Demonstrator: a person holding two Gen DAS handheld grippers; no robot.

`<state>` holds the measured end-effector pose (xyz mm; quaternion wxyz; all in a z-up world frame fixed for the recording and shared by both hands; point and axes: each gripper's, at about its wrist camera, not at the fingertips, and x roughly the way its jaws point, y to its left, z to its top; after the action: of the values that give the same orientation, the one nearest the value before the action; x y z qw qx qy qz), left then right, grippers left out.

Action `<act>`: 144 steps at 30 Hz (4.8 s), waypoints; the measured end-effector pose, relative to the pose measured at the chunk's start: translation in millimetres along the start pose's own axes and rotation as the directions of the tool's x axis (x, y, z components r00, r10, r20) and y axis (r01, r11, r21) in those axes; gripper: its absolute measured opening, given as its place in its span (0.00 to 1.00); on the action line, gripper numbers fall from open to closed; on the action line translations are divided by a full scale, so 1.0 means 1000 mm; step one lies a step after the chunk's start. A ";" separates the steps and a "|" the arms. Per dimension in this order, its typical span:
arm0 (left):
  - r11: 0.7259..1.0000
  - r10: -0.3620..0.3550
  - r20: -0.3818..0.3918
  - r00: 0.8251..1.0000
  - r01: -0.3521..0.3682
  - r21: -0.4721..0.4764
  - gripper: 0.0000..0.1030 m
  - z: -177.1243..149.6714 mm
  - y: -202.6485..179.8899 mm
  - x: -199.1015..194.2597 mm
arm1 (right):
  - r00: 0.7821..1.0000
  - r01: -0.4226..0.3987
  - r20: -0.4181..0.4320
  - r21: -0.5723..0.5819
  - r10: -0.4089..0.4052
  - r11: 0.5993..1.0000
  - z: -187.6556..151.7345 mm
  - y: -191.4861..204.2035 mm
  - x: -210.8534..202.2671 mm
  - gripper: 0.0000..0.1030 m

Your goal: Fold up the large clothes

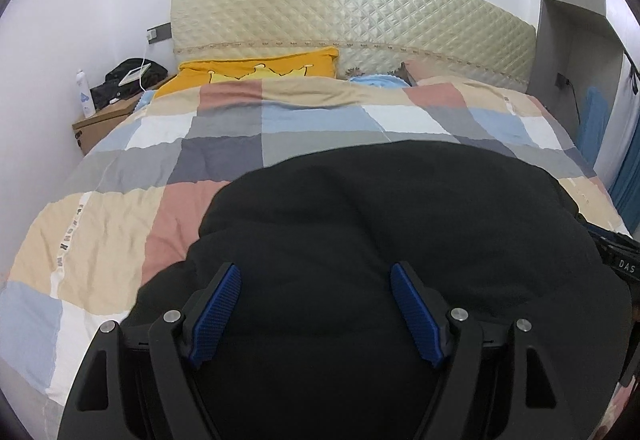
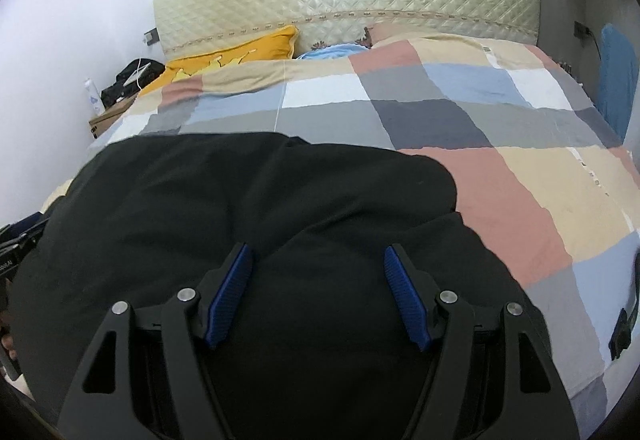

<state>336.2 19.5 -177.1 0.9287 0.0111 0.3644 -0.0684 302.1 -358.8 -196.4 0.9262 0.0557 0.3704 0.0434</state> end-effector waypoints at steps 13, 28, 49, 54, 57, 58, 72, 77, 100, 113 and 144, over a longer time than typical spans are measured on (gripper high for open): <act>0.999 0.025 0.009 1.000 -0.025 -0.028 0.78 -0.008 -0.003 -0.005 | 0.999 0.019 0.031 0.028 -0.020 0.999 -0.008 0.002 0.006 0.68; 1.000 0.013 0.186 0.982 -0.009 -0.021 0.78 0.018 -0.024 -0.181 | 0.967 -0.059 0.248 0.013 0.054 0.998 0.006 0.037 -0.165 0.72; 0.999 -0.036 0.373 0.927 0.039 -0.001 0.87 -0.001 -0.052 -0.392 | 0.811 -0.155 0.557 -0.090 0.178 0.984 -0.017 0.099 -0.401 0.82; 0.997 -0.069 0.368 0.927 0.073 0.002 0.87 -0.023 -0.052 -0.405 | 0.807 -0.143 0.562 -0.111 0.181 0.983 -0.041 0.114 -0.415 0.83; 0.996 -0.077 0.359 0.930 0.084 -0.005 0.87 -0.033 -0.054 -0.410 | 0.806 -0.131 0.565 -0.122 0.178 0.984 -0.053 0.122 -0.422 0.83; 0.996 -0.082 0.351 0.933 0.092 -0.011 0.87 -0.037 -0.054 -0.413 | 0.806 -0.126 0.566 -0.122 0.174 0.984 -0.057 0.123 -0.425 0.83; 0.996 -0.029 0.267 0.963 0.051 -0.074 0.87 -0.071 -0.052 -0.394 | 0.848 -0.114 0.513 -0.073 0.135 0.991 -0.096 0.123 -0.416 0.91; 0.996 -0.038 0.208 0.977 0.055 -0.074 0.87 -0.082 -0.053 -0.372 | 0.885 -0.117 0.450 -0.025 0.116 0.993 -0.110 0.112 -0.394 0.92; 0.999 -0.006 0.103 0.995 0.012 -0.049 0.87 -0.104 -0.064 -0.330 | 0.946 -0.028 0.324 -0.012 0.031 1.000 -0.135 0.096 -0.349 1.00; 0.998 -0.023 0.053 0.998 0.025 -0.049 0.87 -0.102 -0.066 -0.321 | 0.952 0.009 0.306 -0.026 0.000 1.000 -0.137 0.099 -0.342 1.00; 0.998 -0.015 0.042 0.999 0.018 -0.057 0.87 -0.098 -0.064 -0.323 | 0.956 0.014 0.293 -0.047 0.000 0.999 -0.133 0.104 -0.341 1.00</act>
<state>27.3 1.5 -28.1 0.9354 -0.0202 0.3468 -0.0656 -40.1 -287.6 -46.1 0.9721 0.0379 0.2281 0.0404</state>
